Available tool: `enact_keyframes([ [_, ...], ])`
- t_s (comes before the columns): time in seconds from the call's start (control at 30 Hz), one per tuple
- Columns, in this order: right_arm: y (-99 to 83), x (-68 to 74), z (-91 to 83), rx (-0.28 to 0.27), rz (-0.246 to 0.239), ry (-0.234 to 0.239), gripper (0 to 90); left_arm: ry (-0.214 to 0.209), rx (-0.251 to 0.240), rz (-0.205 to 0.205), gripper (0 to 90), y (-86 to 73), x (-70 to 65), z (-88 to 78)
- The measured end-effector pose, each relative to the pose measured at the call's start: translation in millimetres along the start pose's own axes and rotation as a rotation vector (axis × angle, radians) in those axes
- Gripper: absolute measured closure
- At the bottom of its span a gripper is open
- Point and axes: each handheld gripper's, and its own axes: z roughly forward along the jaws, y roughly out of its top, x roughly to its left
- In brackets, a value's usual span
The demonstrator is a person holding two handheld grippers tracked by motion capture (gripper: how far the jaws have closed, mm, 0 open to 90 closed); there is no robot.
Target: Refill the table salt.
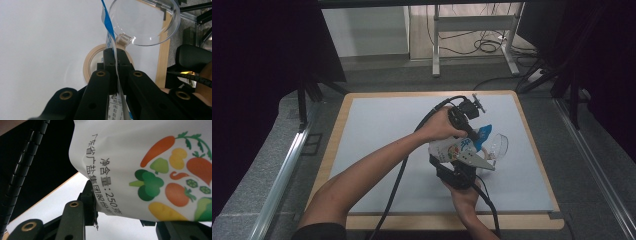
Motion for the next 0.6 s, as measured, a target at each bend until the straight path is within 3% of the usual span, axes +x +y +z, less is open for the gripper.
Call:
enact_keyframes([
  [0.6,-1.4,-1.7,1.7,0.002,0.012,0.004,57.9,0.005,0.01,-0.001,89.9,-0.6,0.6,2.4],
])
